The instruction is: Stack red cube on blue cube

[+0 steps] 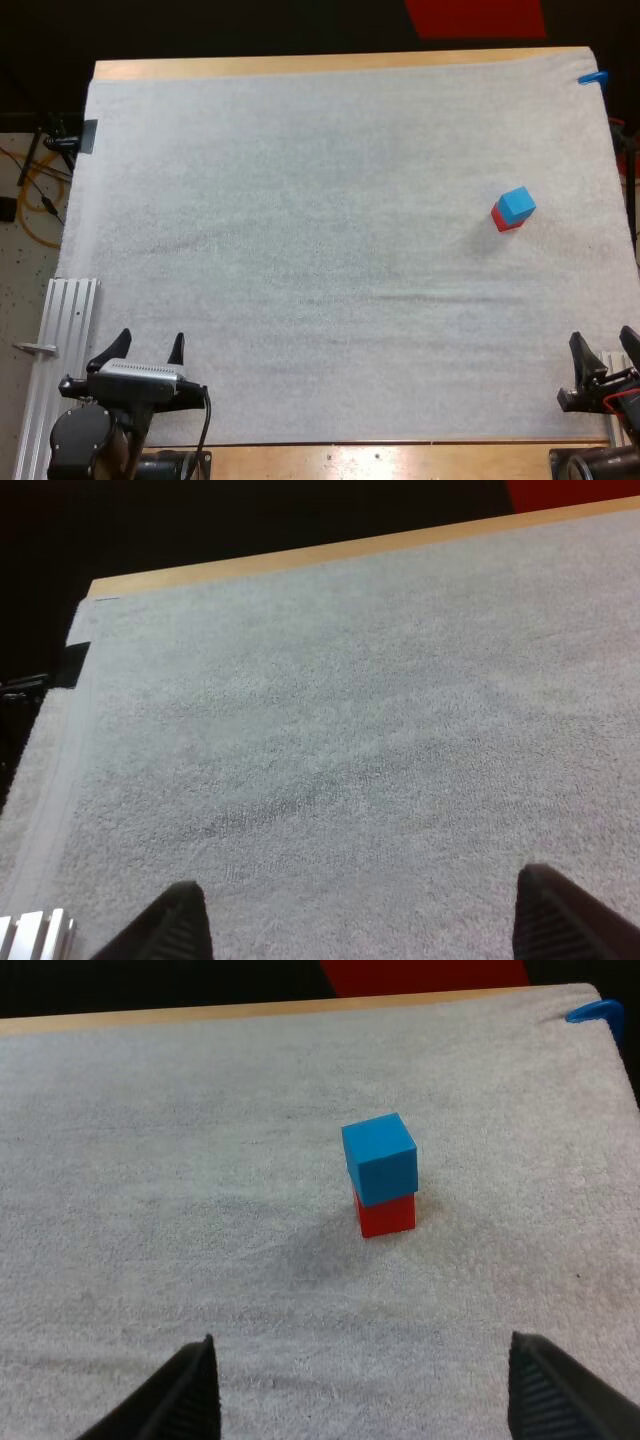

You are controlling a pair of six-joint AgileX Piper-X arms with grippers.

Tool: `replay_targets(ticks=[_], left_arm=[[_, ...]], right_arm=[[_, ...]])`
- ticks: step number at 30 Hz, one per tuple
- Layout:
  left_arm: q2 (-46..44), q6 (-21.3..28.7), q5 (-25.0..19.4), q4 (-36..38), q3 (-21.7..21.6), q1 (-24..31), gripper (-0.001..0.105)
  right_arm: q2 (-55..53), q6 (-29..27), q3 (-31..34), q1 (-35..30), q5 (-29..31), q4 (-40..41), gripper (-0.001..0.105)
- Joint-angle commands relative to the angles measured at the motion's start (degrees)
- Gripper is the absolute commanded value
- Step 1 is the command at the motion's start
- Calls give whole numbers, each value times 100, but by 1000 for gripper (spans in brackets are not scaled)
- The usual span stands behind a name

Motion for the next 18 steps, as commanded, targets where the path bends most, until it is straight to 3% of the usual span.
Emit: replay_targets(ticks=[1,4,10,15,18], left_arm=[[-777,-55,15,-49,-26,-13,63],[-777,-55,15,-49,-26,-13,63],[-630,-55,459,-49,-86,-88,63],[-92,-35,793,-49,-443,-659,63],[330,288,793,-49,-728,-1017,63]], right_arm=[[-237,-19,-10,-9,43,-45,60],[-237,-57,-10,-9,42,-45,60],[-141,-112,-27,-9,42,-84,60],[319,6,-324,-9,30,-84,60],[718,-25,-595,-9,30,-84,60]])
